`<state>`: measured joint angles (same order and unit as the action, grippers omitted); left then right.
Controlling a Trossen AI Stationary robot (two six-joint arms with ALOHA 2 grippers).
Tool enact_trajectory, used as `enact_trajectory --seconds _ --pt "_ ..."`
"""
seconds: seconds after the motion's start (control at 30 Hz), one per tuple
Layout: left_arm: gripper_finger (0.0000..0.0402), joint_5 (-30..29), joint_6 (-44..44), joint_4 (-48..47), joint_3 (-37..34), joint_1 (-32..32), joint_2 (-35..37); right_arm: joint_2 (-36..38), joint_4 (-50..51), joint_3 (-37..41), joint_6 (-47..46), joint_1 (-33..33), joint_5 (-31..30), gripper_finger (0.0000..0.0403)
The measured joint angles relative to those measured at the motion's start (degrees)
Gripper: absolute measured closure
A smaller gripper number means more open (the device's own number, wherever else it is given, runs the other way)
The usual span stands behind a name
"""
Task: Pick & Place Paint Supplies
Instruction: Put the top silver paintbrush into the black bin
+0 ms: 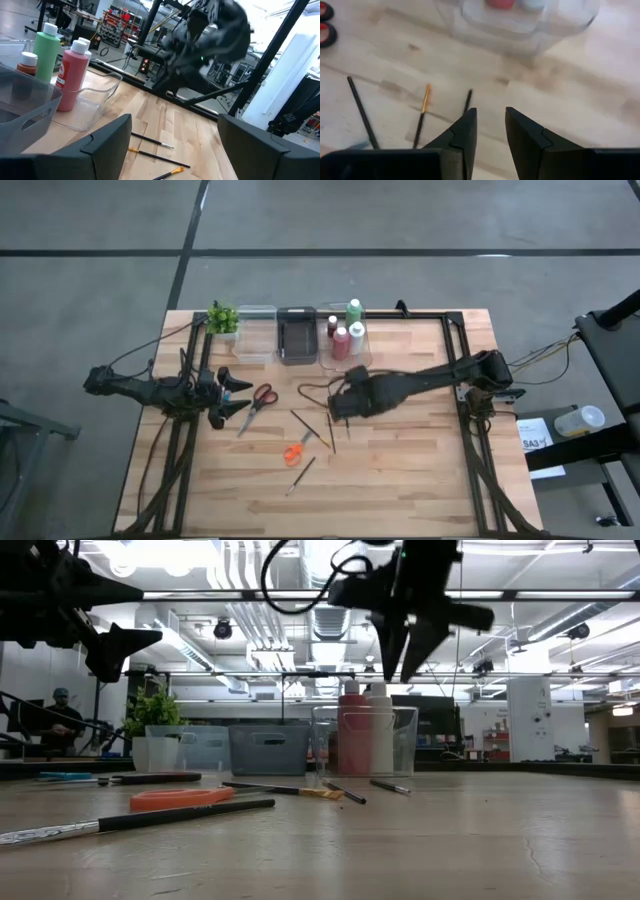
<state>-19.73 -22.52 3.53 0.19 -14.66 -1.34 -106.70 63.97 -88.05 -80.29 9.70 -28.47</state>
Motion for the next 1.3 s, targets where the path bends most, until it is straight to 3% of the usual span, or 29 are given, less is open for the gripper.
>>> enact_trajectory --seconds 0.33,1.3 --pt "0.0099 0.0 0.0 0.0 0.0 0.0 0.0 -0.1 -22.1 13.4 -5.4 0.7 0.9 0.0305" --pt "0.0099 0.0 0.0 0.0 0.0 0.0 0.0 -0.3 -39.4 25.0 -6.6 0.4 6.8 0.0305"
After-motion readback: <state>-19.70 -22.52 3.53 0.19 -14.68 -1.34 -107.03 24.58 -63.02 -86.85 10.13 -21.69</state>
